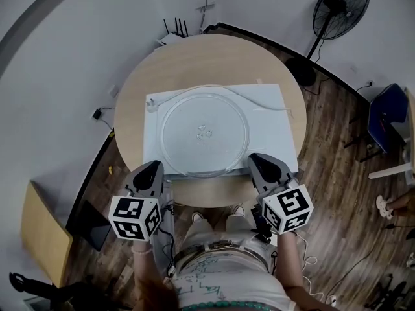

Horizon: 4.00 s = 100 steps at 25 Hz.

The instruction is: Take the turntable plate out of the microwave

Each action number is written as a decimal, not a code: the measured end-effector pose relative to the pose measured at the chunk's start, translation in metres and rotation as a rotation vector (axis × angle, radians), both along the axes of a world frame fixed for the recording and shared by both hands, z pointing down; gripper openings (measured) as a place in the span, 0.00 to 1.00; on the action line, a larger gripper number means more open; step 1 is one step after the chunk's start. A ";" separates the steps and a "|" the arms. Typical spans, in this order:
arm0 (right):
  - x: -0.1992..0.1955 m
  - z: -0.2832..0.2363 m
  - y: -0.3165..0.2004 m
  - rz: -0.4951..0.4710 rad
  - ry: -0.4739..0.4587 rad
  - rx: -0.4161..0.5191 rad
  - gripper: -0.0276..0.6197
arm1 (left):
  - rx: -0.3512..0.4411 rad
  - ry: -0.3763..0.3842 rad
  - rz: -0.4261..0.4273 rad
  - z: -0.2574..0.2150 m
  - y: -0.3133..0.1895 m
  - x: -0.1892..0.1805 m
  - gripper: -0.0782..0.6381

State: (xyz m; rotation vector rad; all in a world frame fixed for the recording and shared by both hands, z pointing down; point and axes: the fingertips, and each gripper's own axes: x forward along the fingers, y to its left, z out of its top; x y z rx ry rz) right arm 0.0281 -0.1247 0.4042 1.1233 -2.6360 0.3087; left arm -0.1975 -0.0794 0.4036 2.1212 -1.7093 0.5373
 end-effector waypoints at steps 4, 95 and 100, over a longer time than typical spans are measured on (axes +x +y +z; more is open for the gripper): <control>-0.004 0.005 0.003 0.010 0.018 0.000 0.05 | -0.085 -0.078 0.057 0.021 -0.002 0.005 0.15; -0.011 -0.016 0.065 -0.118 -0.066 0.196 0.03 | 0.417 0.263 0.025 -0.023 0.048 0.128 0.14; -0.028 -0.019 0.075 -0.126 0.007 0.249 0.03 | 0.420 0.247 0.017 -0.028 0.049 0.126 0.14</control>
